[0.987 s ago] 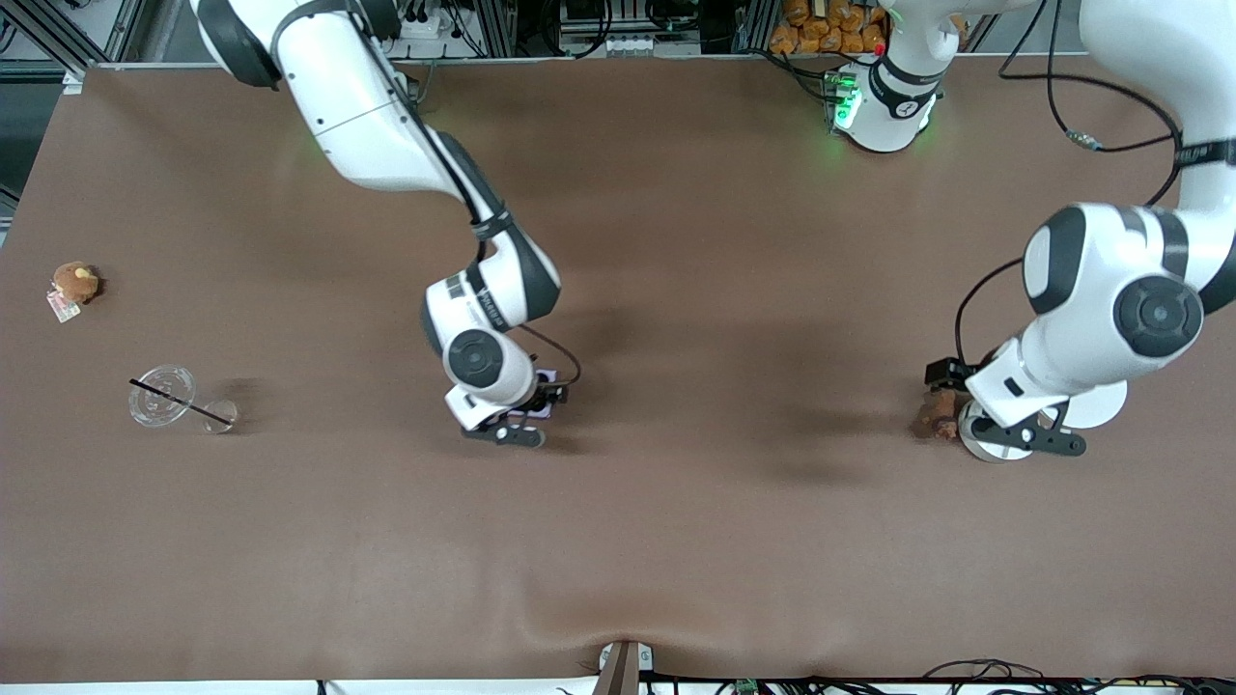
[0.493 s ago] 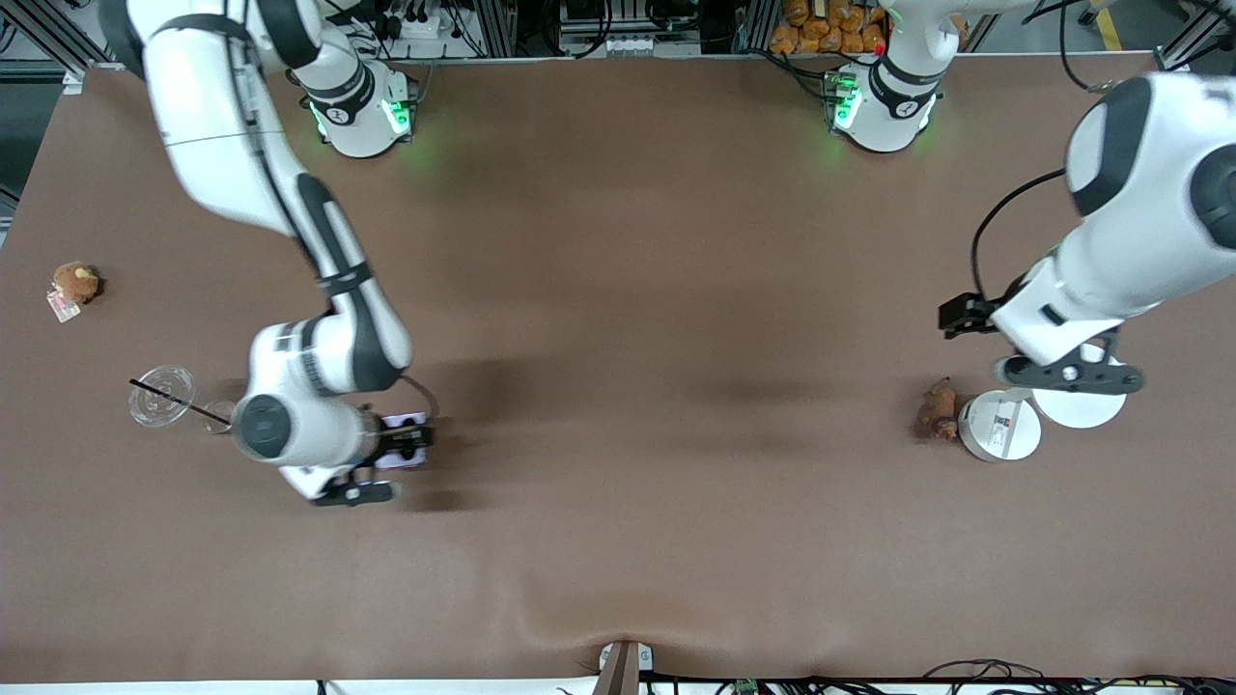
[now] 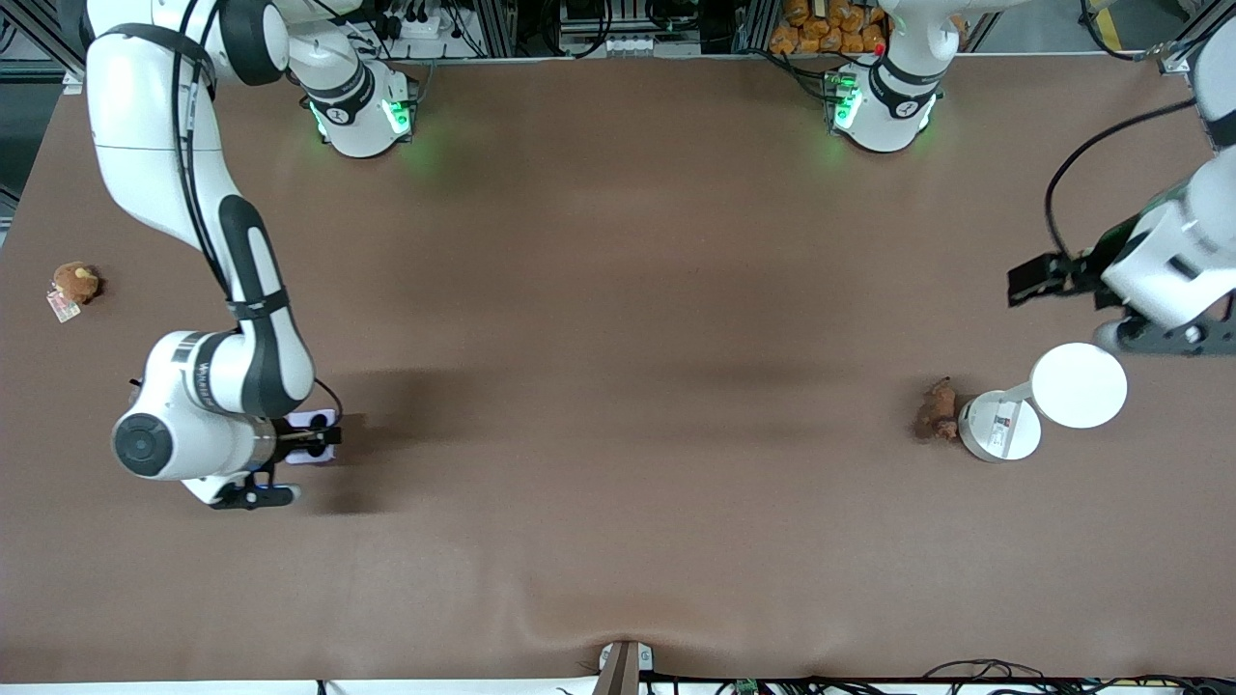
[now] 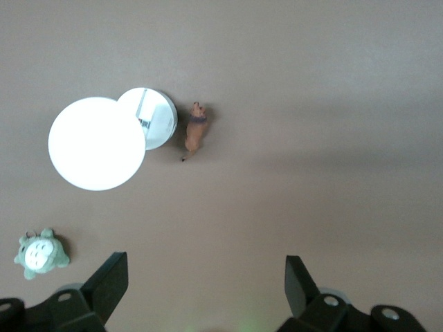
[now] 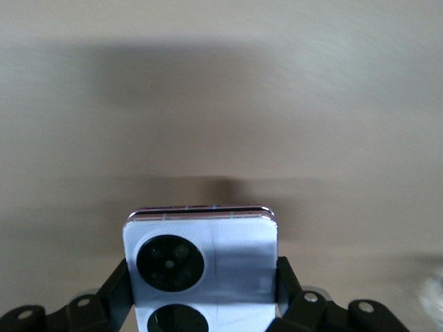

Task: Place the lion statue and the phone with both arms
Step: 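Raise the left gripper away while the right gripper carries the phone, then lower the phone beside the clear cup and open the right gripper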

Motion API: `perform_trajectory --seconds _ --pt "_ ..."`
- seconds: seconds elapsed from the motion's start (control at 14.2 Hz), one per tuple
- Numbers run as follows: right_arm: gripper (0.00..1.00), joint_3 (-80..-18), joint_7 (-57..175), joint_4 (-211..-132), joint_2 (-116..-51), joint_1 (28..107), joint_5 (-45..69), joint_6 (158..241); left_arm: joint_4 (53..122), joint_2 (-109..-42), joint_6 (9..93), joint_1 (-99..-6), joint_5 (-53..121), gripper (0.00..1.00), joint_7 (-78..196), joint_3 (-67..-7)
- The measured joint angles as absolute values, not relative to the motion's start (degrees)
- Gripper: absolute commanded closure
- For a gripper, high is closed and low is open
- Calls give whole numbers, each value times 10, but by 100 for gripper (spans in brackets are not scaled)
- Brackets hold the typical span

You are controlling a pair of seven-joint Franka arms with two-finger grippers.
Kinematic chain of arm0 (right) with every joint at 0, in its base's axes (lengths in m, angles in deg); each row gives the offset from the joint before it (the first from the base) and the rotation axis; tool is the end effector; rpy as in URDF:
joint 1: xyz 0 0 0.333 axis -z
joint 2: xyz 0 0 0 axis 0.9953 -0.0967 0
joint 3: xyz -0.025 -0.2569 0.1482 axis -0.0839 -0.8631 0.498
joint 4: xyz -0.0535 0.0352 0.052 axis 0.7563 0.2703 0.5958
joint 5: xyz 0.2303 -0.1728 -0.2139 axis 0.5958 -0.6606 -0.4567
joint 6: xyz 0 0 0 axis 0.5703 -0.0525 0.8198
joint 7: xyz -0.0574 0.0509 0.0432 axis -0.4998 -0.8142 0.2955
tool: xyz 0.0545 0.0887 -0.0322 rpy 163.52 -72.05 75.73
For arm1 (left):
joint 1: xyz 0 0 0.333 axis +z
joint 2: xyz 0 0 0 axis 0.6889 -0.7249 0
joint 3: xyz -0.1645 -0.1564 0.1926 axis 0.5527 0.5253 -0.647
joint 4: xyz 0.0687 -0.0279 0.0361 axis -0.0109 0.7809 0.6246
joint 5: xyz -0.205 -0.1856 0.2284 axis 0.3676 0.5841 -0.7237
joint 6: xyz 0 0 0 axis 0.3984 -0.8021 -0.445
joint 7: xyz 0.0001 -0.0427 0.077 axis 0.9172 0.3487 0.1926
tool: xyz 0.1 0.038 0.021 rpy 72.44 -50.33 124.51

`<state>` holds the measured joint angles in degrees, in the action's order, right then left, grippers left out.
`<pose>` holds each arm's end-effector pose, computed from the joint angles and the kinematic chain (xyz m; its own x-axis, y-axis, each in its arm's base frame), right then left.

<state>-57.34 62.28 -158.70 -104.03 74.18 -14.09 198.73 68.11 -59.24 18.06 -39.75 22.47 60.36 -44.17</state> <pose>0.6470 -0.0068 0.2136 0.9725 0.0287 -0.2311 0.0255 -0.9995 -0.0170 0.5537 -0.0547 0.5823 0.9956 -0.0327 -0.0878 -0.0342 -0.9993 -0.0152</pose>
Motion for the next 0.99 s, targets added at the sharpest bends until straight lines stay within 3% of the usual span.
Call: perform_trajectory --seconds 0.28,0.56,0.85,0.92,0.99 --pt "59 -600 623 -1612 -1041 744 -141 1986 685 -532 135 -393 237 0 604 -443" --pt "54 -602 623 -1628 -1043 746 -141 1987 747 -450 117 -412 240 0 604 -455" --pt "35 -602 623 -1646 -1043 747 -141 2016 832 -375 129 -444 249 0 605 -502" --pt "24 -602 623 -1655 -1044 747 -141 2032 841 -366 131 -444 250 0 606 -505" --pt "0 -602 623 -1661 -1043 747 -141 2040 847 -361 132 -444 251 0 606 -505"
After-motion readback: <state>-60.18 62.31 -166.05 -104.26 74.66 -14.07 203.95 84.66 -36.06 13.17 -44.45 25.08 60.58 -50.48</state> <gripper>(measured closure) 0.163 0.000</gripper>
